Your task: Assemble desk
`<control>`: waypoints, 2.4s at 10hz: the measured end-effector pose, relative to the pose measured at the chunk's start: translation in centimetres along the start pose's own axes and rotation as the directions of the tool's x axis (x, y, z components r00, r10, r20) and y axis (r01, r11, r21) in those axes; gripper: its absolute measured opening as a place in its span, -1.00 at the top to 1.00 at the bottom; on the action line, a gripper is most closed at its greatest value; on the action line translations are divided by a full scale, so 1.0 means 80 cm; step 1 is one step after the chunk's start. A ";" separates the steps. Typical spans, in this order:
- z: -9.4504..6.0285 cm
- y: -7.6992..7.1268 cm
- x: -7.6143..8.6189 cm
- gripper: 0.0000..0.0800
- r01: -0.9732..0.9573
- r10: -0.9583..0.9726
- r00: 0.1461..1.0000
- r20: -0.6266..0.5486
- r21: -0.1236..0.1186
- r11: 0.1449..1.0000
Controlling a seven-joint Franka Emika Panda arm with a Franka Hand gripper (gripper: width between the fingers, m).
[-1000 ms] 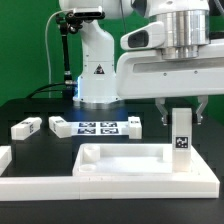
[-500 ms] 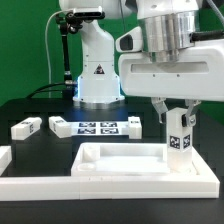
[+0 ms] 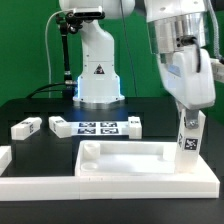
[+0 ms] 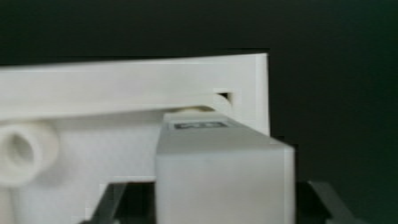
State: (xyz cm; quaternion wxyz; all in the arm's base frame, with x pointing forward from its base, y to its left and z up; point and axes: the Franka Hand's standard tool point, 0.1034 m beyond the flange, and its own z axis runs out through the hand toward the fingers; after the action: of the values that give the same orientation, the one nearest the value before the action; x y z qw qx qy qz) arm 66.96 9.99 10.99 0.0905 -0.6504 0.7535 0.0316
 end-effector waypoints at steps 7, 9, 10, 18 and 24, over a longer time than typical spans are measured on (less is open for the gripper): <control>-0.005 0.007 -0.010 -0.55 0.460 -0.460 0.888 -0.016 0.016 0.888; -0.005 0.007 -0.008 -0.61 0.569 -0.569 0.822 -0.018 0.014 0.822; -0.005 0.007 -0.008 -0.62 0.620 -0.619 0.785 -0.020 0.012 0.785; 0.005 0.007 0.005 0.06 0.910 -0.917 0.397 -0.038 -0.110 0.399; 0.005 0.009 0.009 0.28 0.419 -0.419 0.906 -0.065 -0.019 0.908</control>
Offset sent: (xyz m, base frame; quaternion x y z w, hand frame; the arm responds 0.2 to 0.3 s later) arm 0.0000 0.0000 0.0000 0.0000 0.0000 -0.0650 0.9979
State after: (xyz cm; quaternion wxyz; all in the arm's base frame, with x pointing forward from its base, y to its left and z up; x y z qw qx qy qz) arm 66.21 9.48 10.39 0.0682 -0.7980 0.5988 -0.0086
